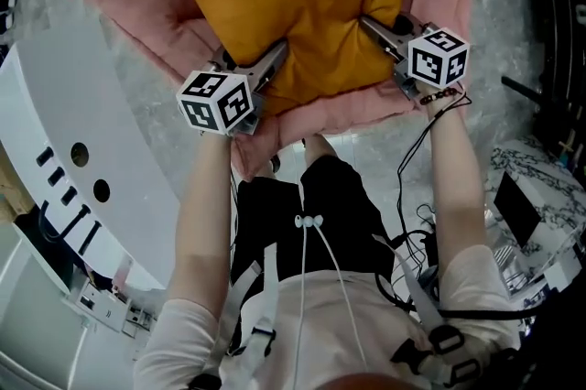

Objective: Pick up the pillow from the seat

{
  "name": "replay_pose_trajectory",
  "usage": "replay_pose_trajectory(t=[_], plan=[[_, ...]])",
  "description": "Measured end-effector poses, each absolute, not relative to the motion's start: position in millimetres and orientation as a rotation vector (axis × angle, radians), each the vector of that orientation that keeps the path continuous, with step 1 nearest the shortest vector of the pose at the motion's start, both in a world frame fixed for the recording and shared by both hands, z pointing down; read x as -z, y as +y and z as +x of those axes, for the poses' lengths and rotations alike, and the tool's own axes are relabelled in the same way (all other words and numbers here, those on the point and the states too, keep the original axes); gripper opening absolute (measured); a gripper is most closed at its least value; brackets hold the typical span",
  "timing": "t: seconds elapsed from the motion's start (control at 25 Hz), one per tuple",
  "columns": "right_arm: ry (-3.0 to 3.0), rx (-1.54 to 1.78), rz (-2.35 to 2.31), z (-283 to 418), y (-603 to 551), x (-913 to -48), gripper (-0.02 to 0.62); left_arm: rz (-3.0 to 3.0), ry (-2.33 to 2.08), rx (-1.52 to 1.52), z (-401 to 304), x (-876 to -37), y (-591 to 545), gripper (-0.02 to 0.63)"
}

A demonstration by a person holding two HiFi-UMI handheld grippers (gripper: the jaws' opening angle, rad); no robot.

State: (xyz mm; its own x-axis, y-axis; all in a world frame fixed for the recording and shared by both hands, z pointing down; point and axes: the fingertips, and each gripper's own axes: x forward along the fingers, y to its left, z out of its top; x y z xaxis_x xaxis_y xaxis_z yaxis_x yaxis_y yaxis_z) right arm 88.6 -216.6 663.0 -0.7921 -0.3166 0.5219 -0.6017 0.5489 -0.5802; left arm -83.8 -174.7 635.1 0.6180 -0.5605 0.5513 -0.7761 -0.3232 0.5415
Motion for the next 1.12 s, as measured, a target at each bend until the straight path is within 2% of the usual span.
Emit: replay_pose_trajectory(t=[0.32, 0.84, 1.12], plan=[[-2.526, -0.987, 0.831, 91, -206, -600, 0.135, 2.068, -1.104, -0.23, -76, -585, -162, 0.273], [-2.693, -0.735, 0.924, 81, -200, -445, 0.135, 2.27, -1.187, -0.116, -85, -439, -155, 0.268], [-2.715, -0.627, 0.924, 79, -183, -389, 0.135, 2.333, -1.191, -0.058, -89, -392, -141, 0.261]])
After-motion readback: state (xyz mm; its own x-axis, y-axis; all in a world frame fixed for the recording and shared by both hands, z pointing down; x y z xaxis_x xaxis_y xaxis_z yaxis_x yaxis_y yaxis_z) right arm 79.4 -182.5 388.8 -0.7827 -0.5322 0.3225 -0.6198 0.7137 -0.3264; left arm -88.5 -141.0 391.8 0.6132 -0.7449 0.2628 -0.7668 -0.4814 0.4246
